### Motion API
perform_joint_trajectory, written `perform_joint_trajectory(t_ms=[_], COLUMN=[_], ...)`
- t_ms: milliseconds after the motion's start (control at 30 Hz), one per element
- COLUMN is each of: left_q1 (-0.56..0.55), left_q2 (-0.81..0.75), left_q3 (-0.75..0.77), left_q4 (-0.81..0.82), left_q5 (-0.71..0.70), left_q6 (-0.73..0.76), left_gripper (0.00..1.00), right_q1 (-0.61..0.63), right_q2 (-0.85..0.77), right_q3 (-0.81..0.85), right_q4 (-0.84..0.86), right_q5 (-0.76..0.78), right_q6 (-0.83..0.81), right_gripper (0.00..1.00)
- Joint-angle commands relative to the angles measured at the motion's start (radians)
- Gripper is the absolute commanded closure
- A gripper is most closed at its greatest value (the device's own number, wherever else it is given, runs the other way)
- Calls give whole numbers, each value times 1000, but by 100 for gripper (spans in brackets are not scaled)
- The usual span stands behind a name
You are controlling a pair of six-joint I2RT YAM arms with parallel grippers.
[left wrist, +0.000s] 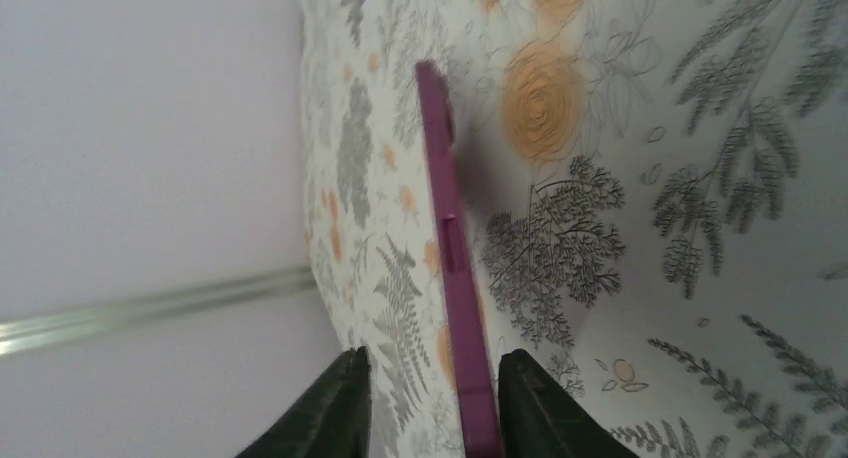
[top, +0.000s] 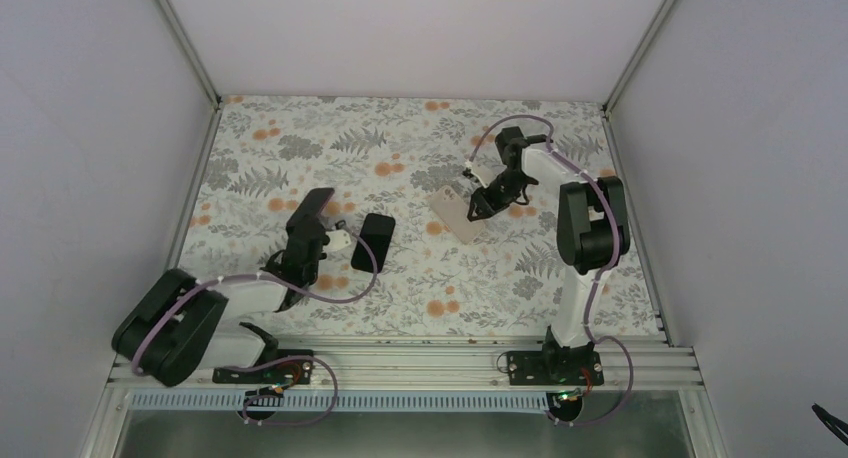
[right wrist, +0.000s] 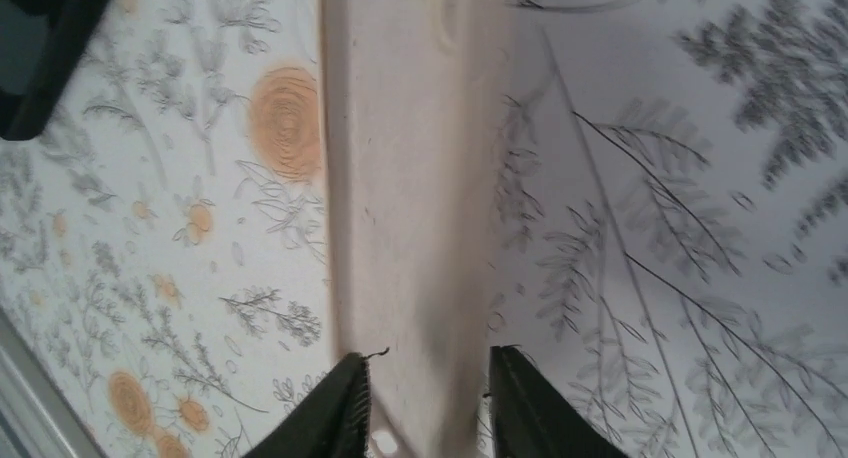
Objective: Take the phone out of the phone case
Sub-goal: Place the phone at the center of the board, then pick up the phone at the center of the board.
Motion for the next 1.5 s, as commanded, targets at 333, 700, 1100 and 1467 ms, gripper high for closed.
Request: perform_joint_trajectory(t_ms=[333, 700, 1100, 1467], left_q1=[23, 260, 335, 367], left_q2=[-269, -370, -407, -467], left_q3=[546, 932, 845, 774], left_q4=[-1295, -1354, -1129, -1112], left_q5=[664, 759, 605, 615], left_q6=[-383, -458, -580, -567], left_gripper=[29, 0, 0, 0], right_q1=[112, 522, 799, 823], right_q2=[-192, -96, 229, 202], right_q3=[46, 109, 340, 159], right_q4=[52, 298, 501, 629], right_q5=[482, 466, 563, 773], right_q6=[-19, 20, 7, -49], right_gripper=[26, 17, 16, 15])
